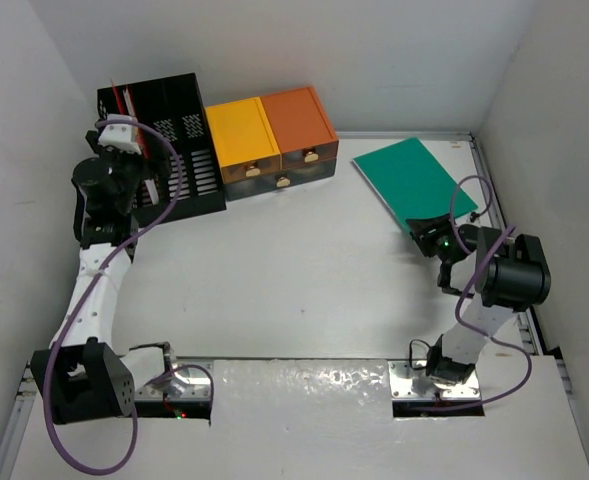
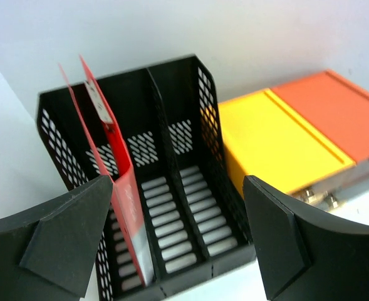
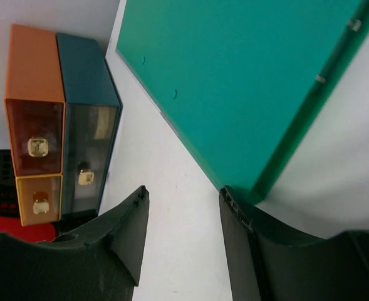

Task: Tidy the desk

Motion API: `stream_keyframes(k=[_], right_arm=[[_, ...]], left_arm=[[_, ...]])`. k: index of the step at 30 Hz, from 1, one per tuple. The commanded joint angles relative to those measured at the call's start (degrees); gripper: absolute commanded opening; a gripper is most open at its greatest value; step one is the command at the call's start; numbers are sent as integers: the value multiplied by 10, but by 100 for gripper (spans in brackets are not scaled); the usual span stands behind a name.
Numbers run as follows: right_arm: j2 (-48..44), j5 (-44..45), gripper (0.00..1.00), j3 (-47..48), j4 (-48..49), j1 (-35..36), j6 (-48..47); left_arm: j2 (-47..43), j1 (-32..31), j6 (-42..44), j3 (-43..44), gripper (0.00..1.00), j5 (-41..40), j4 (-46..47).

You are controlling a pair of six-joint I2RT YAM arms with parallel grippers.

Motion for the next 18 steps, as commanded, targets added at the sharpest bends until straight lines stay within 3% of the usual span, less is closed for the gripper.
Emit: stream_keyframes(k=[1,8,11,13,18], right_arm=[[-32,25,49,-26,65,-6,0],[-152,55,59,-35,-107,-8,-102],[-171,87,69,-33,-144,-8,-123],[-137,89,70,-29,-135,-10,-106],[-17,29,66,-11,35,-17,-3]], left_arm=[[-13,1,25,0,84,30,-32],[-9,-2,27,-2,84,55,-33],[-9,-6,33,-10,84,52,-31],[3,-11,32,-17,84,20,-23],[17,-61,67,-11,84,-50,-48]])
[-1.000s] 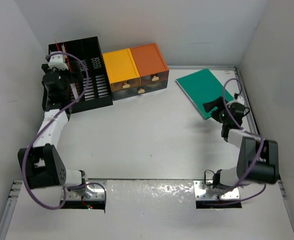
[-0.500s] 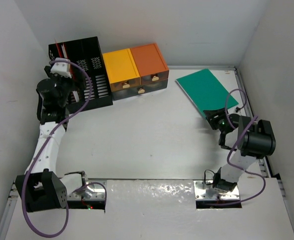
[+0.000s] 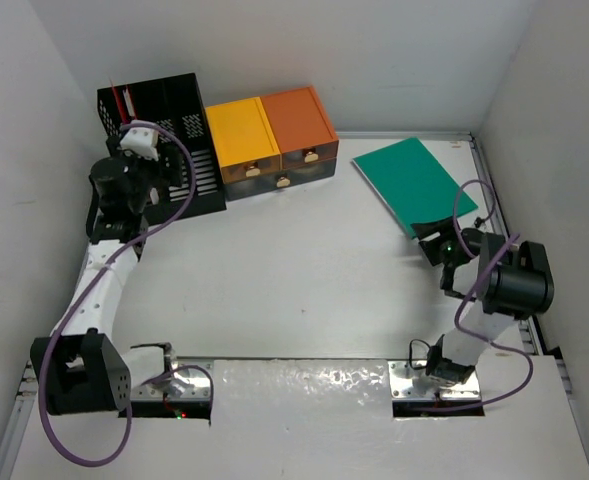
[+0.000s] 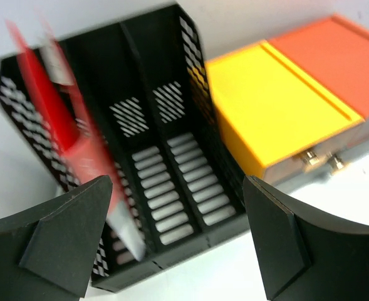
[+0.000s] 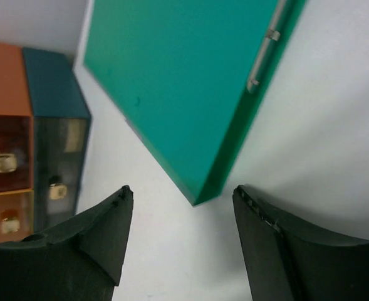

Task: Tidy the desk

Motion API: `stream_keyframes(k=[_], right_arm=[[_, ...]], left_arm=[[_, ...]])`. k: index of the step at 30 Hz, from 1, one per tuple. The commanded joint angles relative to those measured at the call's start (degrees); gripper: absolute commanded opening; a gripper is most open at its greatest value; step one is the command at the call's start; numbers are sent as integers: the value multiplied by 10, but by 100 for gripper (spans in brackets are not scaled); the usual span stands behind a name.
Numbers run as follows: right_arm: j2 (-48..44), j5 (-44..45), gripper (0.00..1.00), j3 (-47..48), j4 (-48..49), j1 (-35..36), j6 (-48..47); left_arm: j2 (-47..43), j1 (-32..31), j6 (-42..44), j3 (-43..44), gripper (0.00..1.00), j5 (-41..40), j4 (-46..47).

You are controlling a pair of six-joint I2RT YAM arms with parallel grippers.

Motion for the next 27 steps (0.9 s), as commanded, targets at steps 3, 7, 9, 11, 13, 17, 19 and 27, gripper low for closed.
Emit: stream_keyframes(k=[3,7,9,11,13,17,19,27], right_arm=[[81,-14,64,20,135,-3,69],[111,-11,62,19,144,-3,57],[119,-7,60,16,146,-3,56],[139,-9,57,17,162,-4,60],[163,-12,54,24,176,-4,72],[204,-24,45,41,220,-4,108],[211,-25,36,38,244,-4,122],[189,-26,31,27,244,-4,109]], left_arm=[[0,-50,46,-2,84,-29,-21],[4,-68,62,-5,84,-33,-29],[9,-68,61,-4,84,-41,-28],[13,-68,58,-1,84,-44,-26],[17,-72,53,2,84,-46,-26],[22,-84,57,9,84,-61,-30],[25,-92,60,12,84,-68,-34],[41,-117,58,30,84,-93,-36]])
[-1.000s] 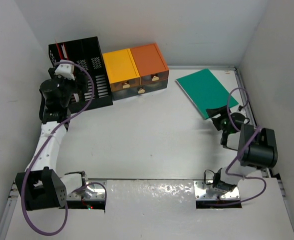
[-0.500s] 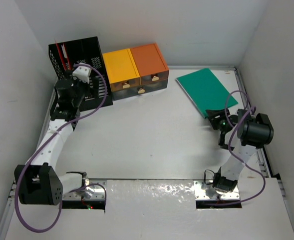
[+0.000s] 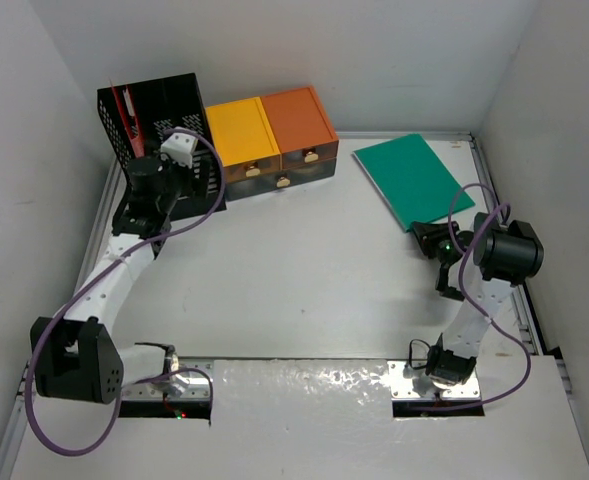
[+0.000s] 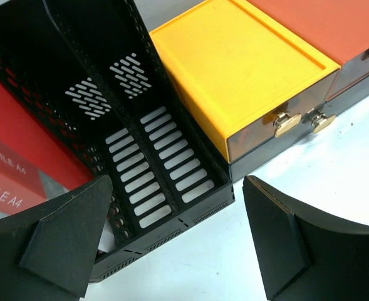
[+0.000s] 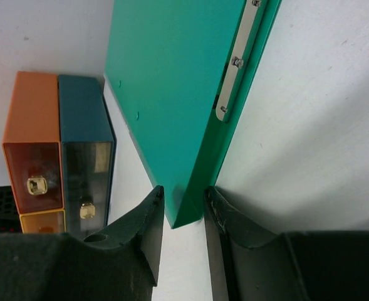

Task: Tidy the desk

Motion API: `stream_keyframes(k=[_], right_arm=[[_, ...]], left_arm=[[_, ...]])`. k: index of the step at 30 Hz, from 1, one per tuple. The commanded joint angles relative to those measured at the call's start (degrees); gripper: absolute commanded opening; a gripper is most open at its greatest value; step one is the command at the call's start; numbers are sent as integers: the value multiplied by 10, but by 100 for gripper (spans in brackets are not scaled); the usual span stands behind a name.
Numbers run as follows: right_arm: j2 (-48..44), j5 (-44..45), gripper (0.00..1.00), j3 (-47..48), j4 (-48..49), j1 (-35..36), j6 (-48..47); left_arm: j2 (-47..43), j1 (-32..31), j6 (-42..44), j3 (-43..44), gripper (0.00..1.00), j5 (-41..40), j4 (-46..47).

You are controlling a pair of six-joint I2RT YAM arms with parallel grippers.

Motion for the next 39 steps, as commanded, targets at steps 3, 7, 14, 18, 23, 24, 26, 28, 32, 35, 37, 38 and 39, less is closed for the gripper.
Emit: stream_keyframes(k=[3,7,14,18,23,24,26,28,32,35,37,38,39], right_arm=[[-41,13,33,-31,-3,0,-25],[-75,21,34,-50,-25,0,-47],[-60,11,34,-37,0,0,-32],[-53,5,34,-26,15,0,-16],[-73,5,34,-25,6,0,-19],[-76,5,35,-24,4,0,-19],[-72,2,36,-14,-6,0,-18],[-63,-1,37,-7,-5,0,-12],[-47,0,37,4,4,1,-6],[-34,-4,37,17,0,1,-7],[-24,-9,37,20,4,1,1],[-22,-10,37,22,4,1,7],[-21,-9,37,22,3,1,7]], left_arm=[[14,-25,0,37,84,-26,10],[17,-44,-3,40,84,-33,10],[25,-73,19,33,84,-68,15],[25,-77,26,34,84,-74,12],[27,-80,31,34,84,-79,13],[27,-80,31,35,84,-79,13],[29,-82,30,33,84,-79,13],[28,-83,29,33,84,-80,13],[28,-84,30,36,84,-84,5],[26,-84,30,36,84,-85,2],[26,-84,30,36,84,-86,3],[26,-84,29,36,84,-85,3],[27,-84,28,38,85,-85,4]])
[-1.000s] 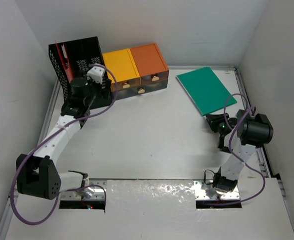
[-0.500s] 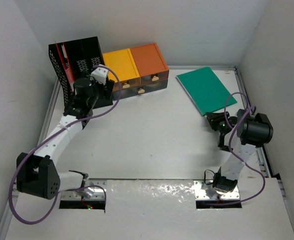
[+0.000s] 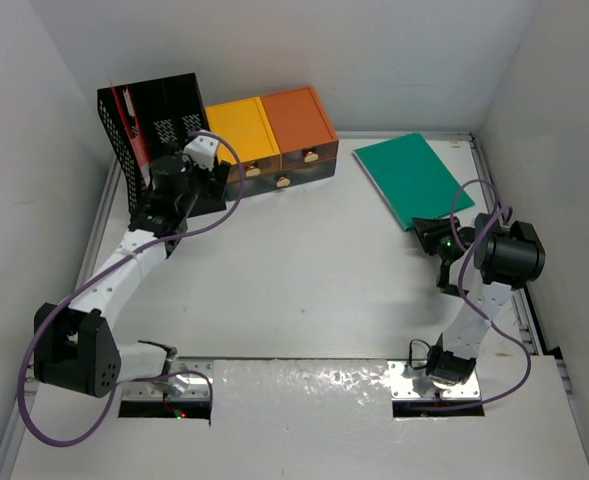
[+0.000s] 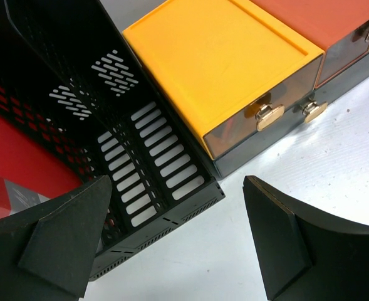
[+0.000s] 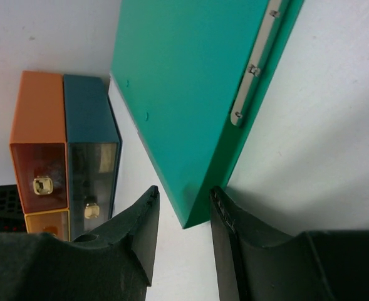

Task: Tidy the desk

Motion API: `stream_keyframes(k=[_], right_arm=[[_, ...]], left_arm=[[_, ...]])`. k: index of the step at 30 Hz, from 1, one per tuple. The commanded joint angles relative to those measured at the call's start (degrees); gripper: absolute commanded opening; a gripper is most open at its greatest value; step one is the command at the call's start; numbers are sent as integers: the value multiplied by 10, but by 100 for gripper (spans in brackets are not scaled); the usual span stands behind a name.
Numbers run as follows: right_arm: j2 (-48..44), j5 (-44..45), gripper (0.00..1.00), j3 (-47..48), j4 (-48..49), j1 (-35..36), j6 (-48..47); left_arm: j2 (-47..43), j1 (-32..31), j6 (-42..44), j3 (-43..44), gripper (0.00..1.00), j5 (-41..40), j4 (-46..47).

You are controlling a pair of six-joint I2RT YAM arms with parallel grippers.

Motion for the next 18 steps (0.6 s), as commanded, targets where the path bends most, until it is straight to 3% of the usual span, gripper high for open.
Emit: stream_keyframes(k=[1,7,18], right_arm=[[4,-6,37,12,26,1,7],[-4,-4,38,14,18,2,-2],[67,-2,40,65,25,17,23]], left_arm=[[-4,-6,2,24,85,-5,14],[-3,-10,-4,31,85,-3,13],[2,-16,0,37,85,-11,10]])
